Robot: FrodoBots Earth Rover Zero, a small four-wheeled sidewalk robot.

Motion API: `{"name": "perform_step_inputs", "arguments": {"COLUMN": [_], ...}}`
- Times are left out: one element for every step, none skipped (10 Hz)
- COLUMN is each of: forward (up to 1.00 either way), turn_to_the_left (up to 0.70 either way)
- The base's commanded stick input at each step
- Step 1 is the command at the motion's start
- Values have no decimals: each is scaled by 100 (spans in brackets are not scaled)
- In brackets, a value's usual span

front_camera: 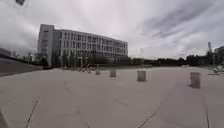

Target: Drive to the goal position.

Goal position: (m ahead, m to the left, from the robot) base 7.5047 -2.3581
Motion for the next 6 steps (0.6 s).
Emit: {"name": "perform_step_inputs", "arguments": {"forward": [70, 70, 70, 70, 70, 70], "turn_to_the_left": [-1, 0, 0, 0, -1, -2]}}
